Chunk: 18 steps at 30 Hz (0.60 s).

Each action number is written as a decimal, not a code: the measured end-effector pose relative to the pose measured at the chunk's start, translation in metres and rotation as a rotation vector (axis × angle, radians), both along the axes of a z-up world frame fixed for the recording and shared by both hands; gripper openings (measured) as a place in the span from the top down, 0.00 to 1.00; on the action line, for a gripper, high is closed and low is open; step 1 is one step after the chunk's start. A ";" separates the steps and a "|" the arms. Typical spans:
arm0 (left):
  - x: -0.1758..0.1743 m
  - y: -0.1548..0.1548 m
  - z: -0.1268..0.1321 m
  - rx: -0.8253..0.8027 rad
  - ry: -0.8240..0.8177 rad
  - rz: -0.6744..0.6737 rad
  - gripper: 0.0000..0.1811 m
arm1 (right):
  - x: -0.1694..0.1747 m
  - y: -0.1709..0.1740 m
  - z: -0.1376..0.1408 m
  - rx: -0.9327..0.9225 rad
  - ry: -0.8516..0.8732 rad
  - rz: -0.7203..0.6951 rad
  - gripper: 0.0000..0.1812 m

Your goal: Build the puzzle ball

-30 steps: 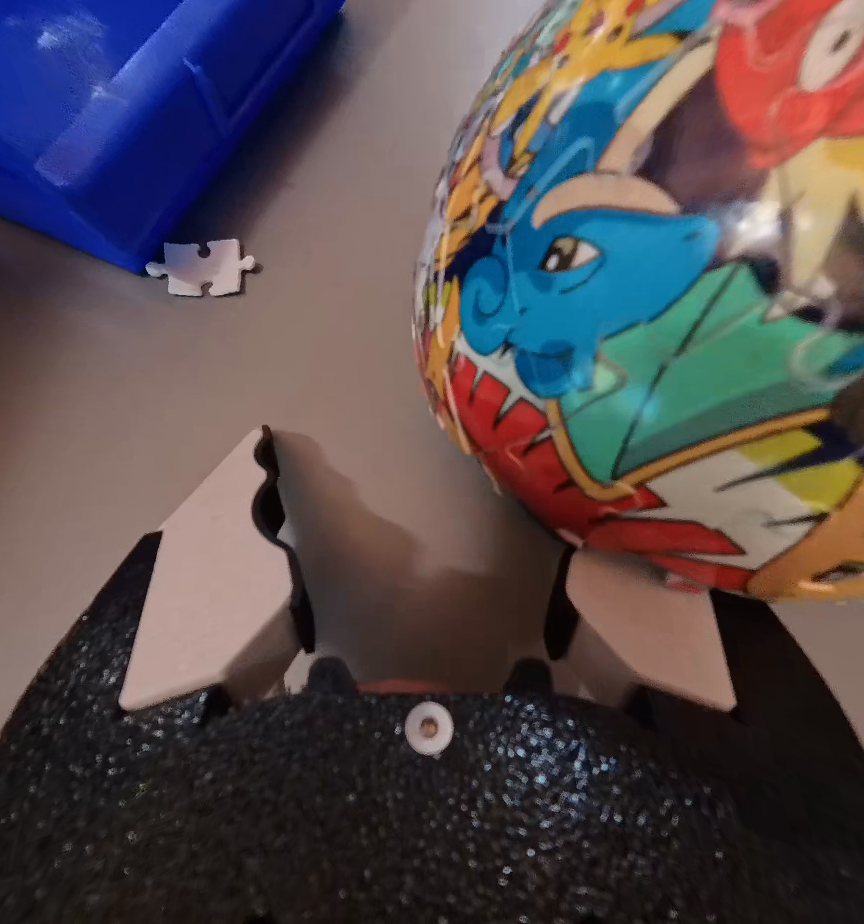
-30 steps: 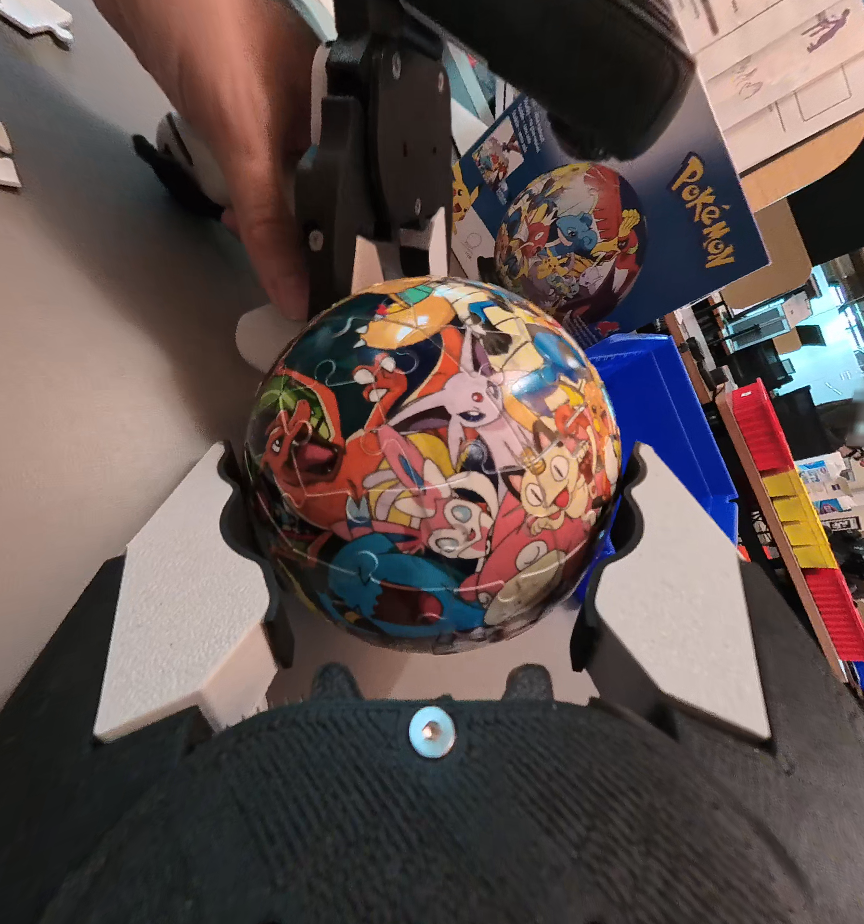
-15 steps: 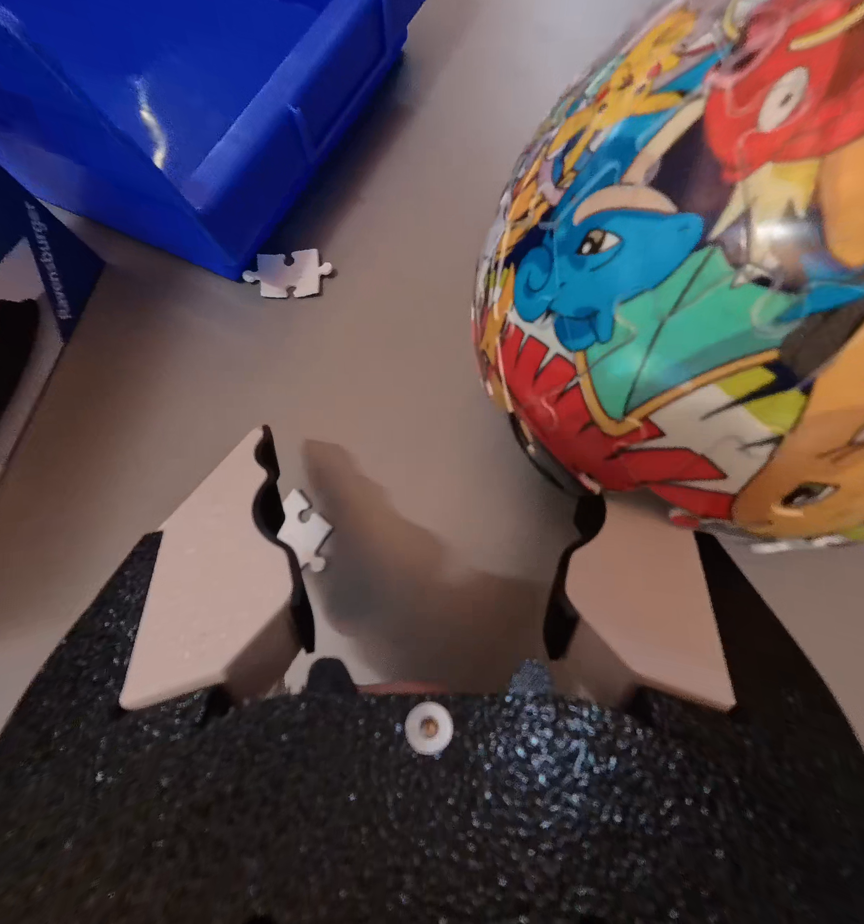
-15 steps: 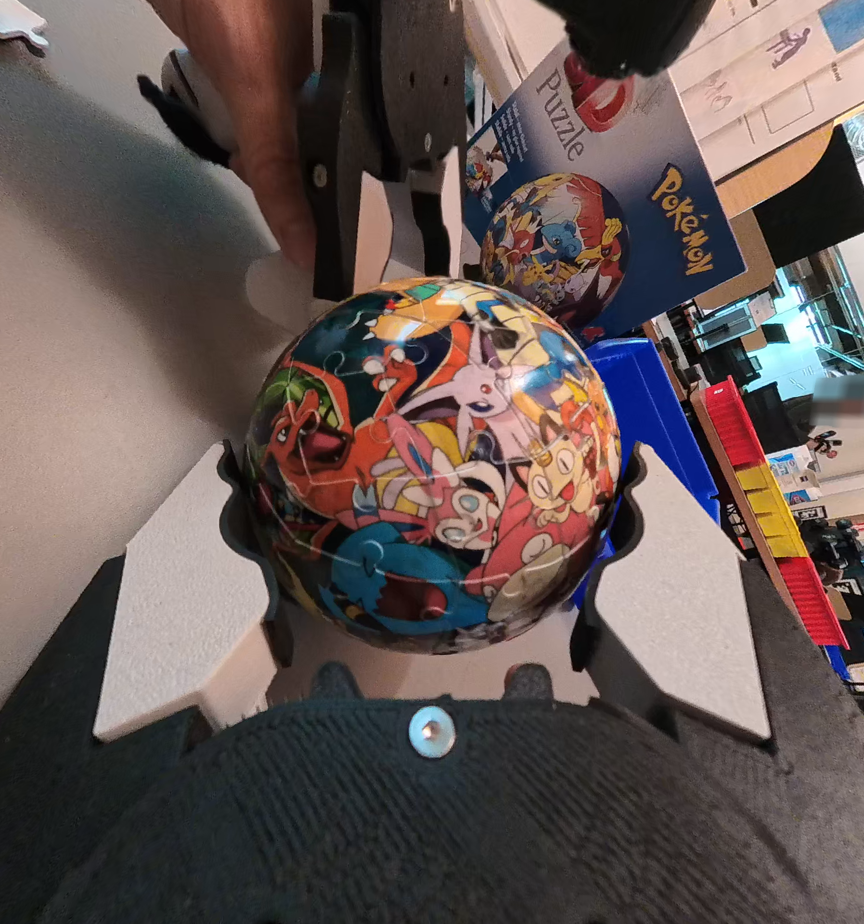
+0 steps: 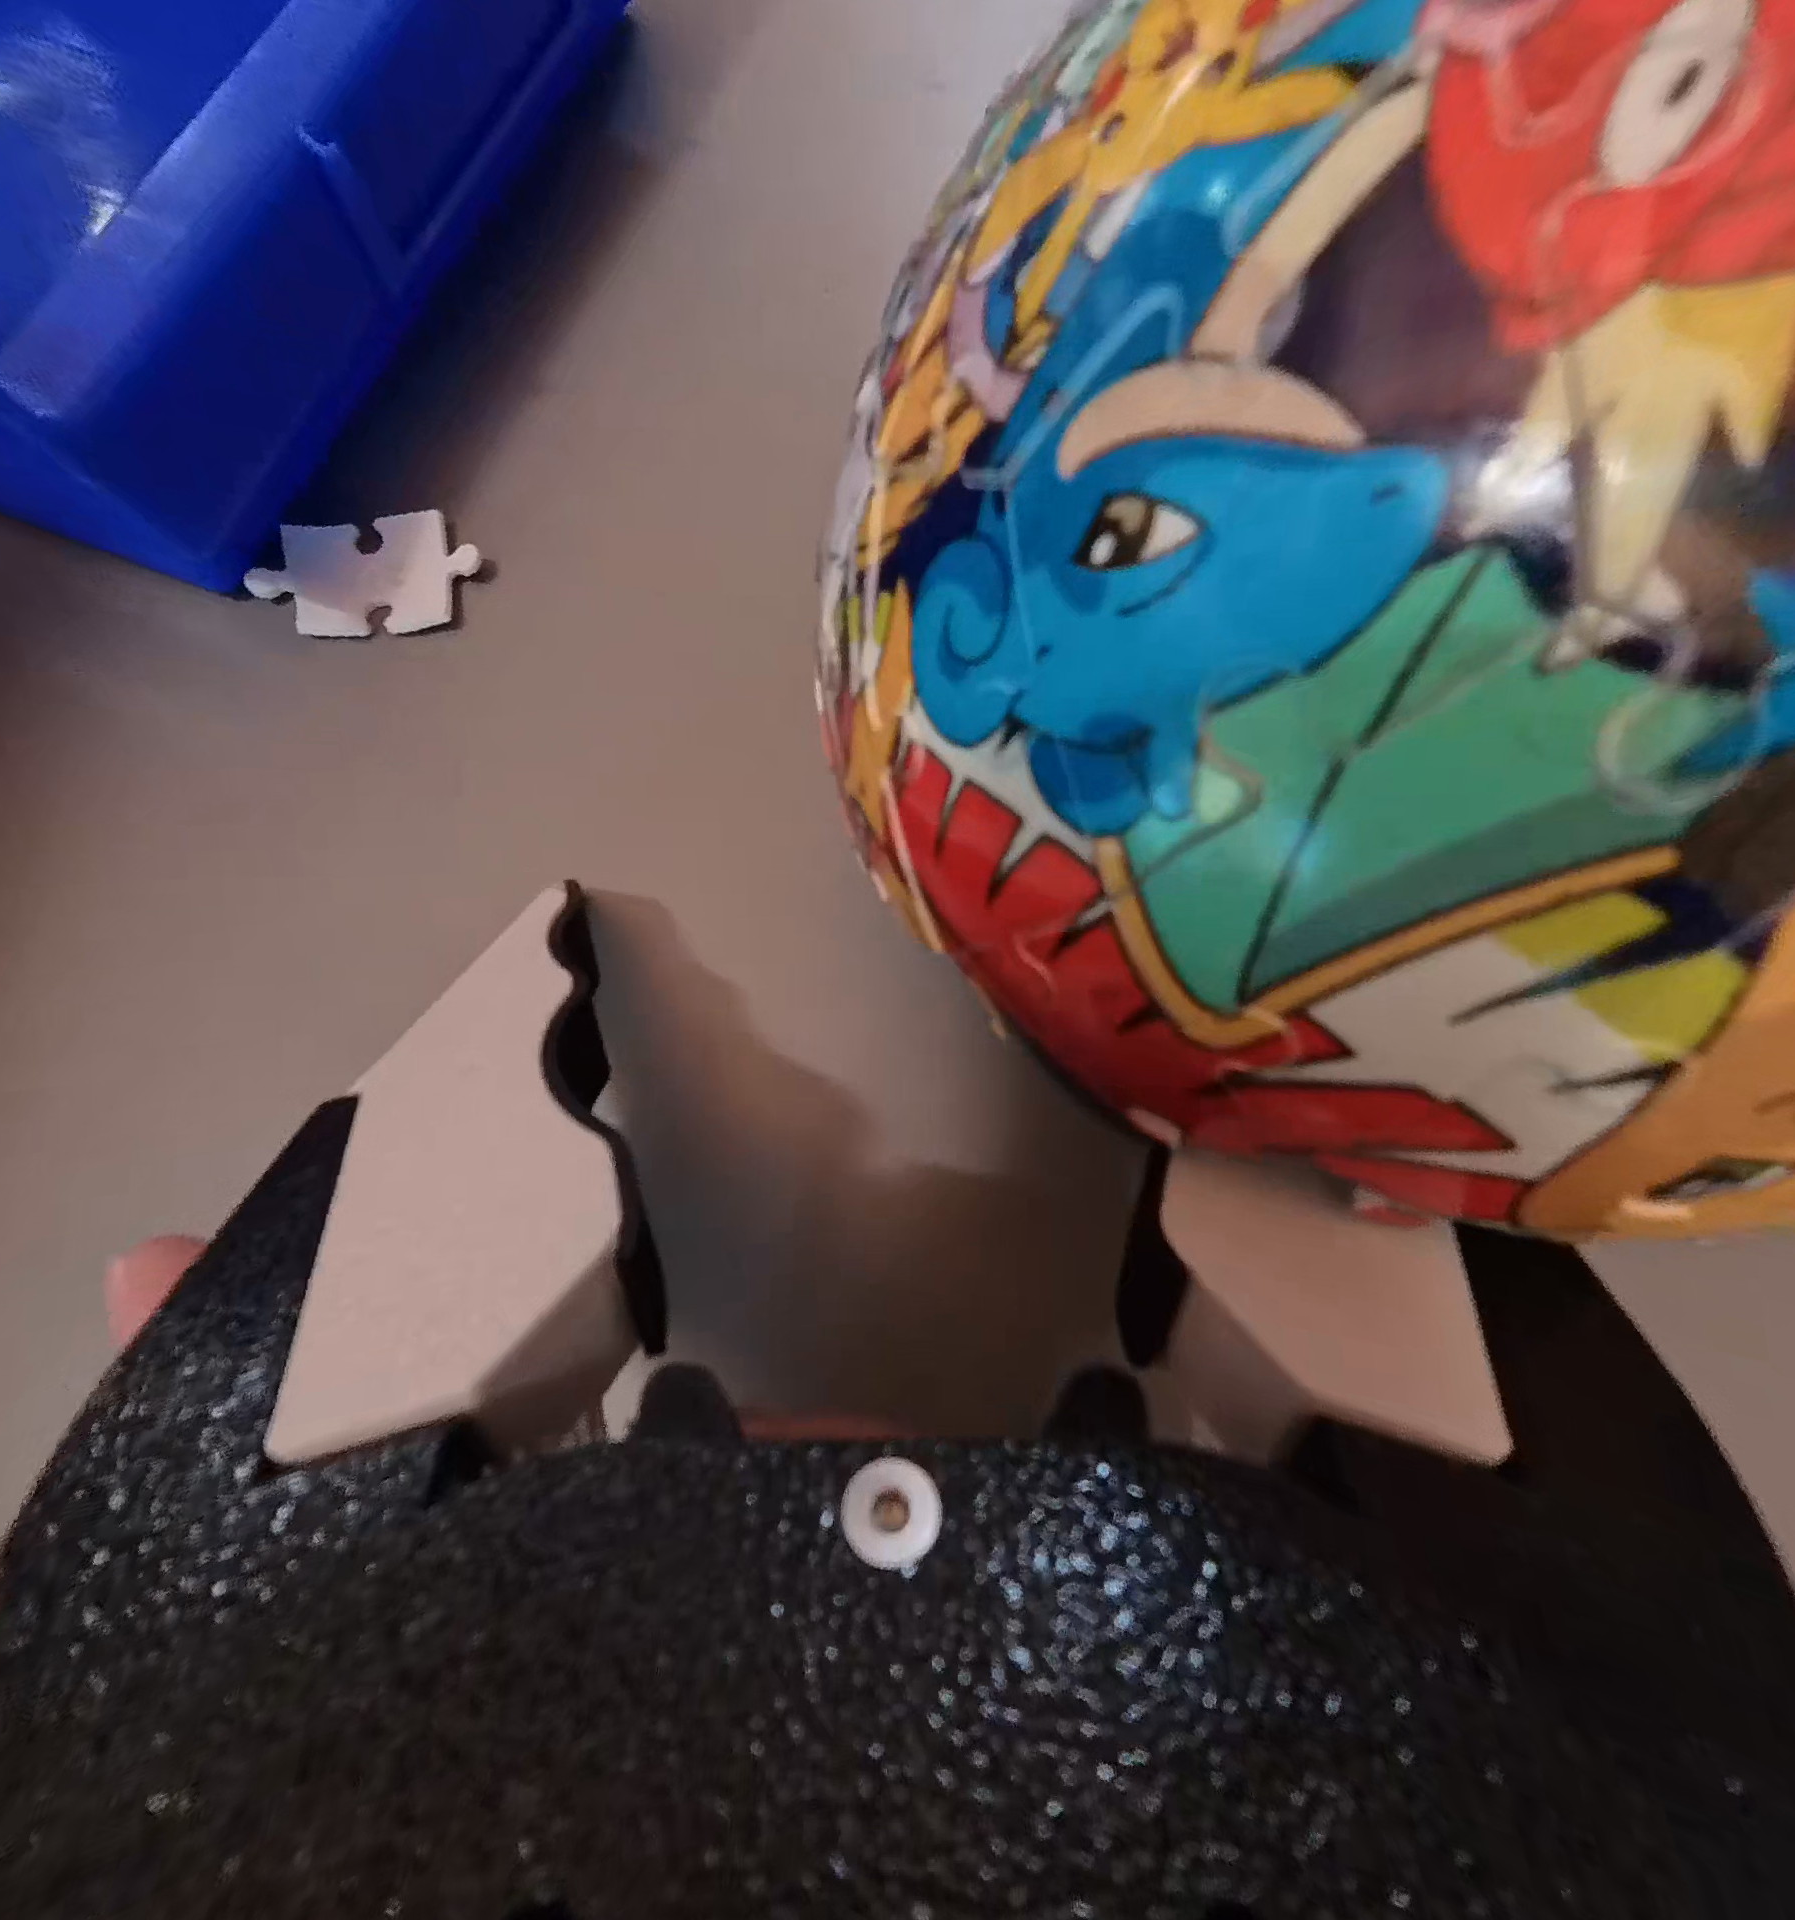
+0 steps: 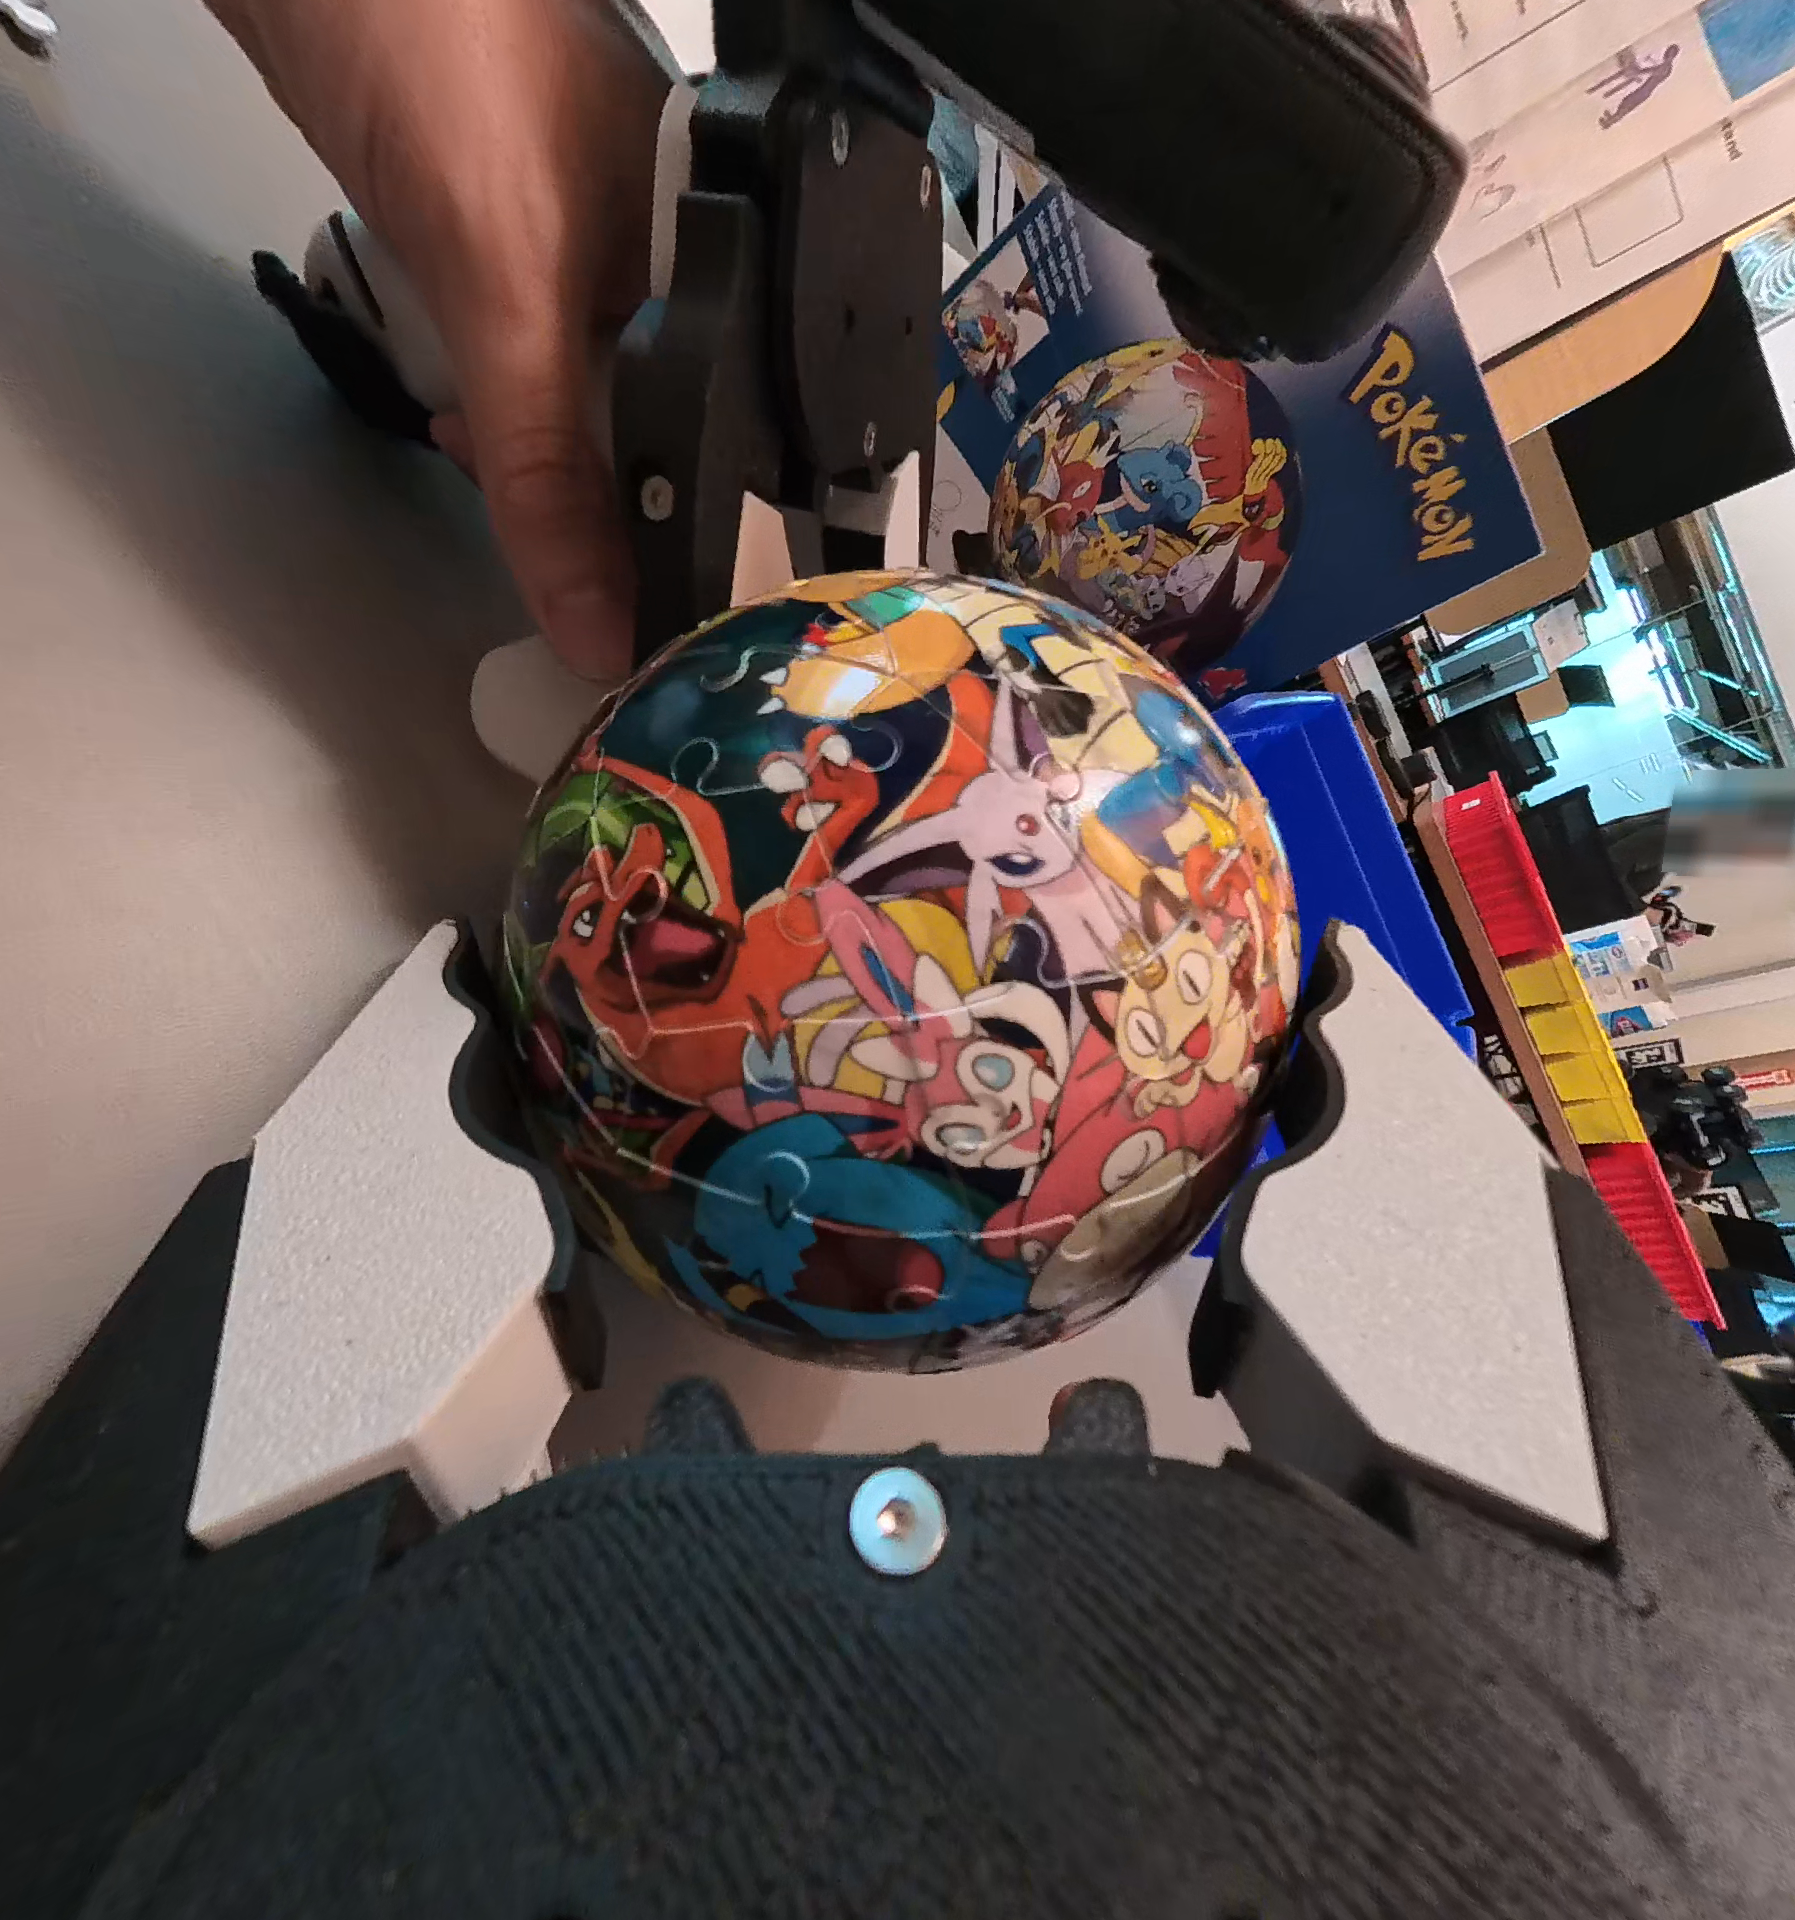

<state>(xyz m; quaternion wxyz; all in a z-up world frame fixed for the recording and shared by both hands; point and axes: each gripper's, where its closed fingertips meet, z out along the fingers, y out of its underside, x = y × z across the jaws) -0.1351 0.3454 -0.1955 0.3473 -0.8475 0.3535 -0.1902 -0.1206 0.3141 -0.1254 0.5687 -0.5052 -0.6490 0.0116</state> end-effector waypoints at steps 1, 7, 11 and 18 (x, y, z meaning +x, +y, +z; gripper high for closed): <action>0.001 -0.001 0.000 -0.002 -0.002 -0.009 0.41 | 0.000 0.000 0.000 -0.004 0.008 0.001 0.19; 0.008 -0.012 0.005 0.001 -0.031 -0.121 0.50 | 0.001 0.001 -0.001 0.005 0.020 -0.017 0.18; 0.003 0.000 0.019 0.044 -0.087 -0.074 0.44 | 0.002 0.002 -0.002 0.015 0.002 -0.022 0.18; 0.012 -0.004 0.009 0.050 -0.031 -0.115 0.46 | 0.003 -0.001 0.000 0.009 0.011 -0.023 0.18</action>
